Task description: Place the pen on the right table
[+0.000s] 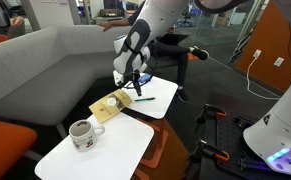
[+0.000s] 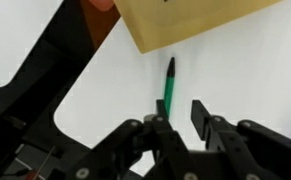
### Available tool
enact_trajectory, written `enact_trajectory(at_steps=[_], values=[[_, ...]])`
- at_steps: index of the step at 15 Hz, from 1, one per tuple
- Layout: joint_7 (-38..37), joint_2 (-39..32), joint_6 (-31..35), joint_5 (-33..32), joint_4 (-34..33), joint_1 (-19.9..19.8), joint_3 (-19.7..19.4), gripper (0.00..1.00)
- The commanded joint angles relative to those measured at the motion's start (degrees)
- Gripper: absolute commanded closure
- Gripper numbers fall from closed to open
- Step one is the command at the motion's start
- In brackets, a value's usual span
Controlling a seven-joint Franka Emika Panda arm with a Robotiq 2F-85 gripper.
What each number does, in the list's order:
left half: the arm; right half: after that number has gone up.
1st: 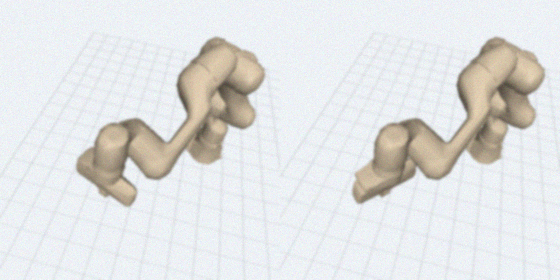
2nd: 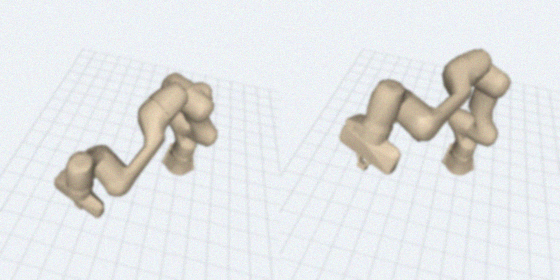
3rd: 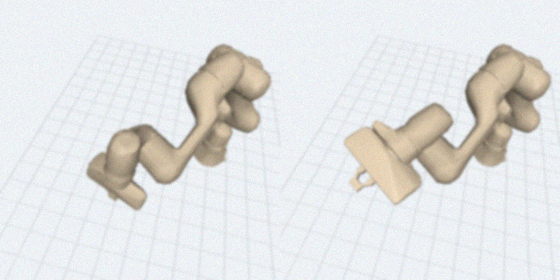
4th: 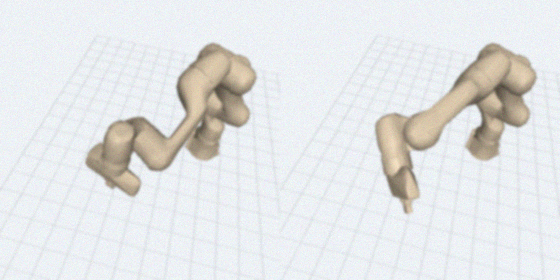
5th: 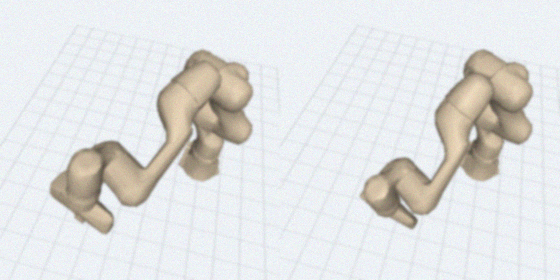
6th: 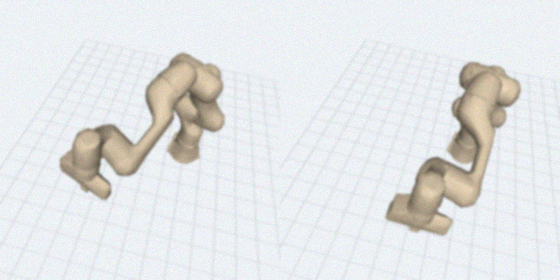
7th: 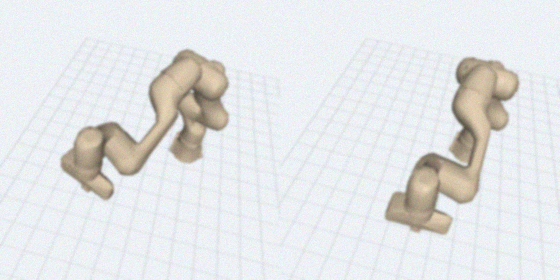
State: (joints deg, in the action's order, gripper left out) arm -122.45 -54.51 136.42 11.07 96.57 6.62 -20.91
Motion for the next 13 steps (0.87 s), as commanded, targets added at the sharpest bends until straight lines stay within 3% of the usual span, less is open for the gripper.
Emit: enact_trajectory(at_steps=[1, 6, 10, 13], values=[[-3.8, 0.5, 0.7, -2.5, -0.8, 0.8, 0.2, 0.34], [-8.1, 9.1, 1.3, -6.9, 6.1, 7.6, -0.5, 0.00], [-20.1, 19.7, -0.1, -14.4, 14.3, 15.3, -1.5, 0.00], [-29.9, 26.3, -3.4, -21.0, 18.7, 17.9, 0.1, 0.00]])
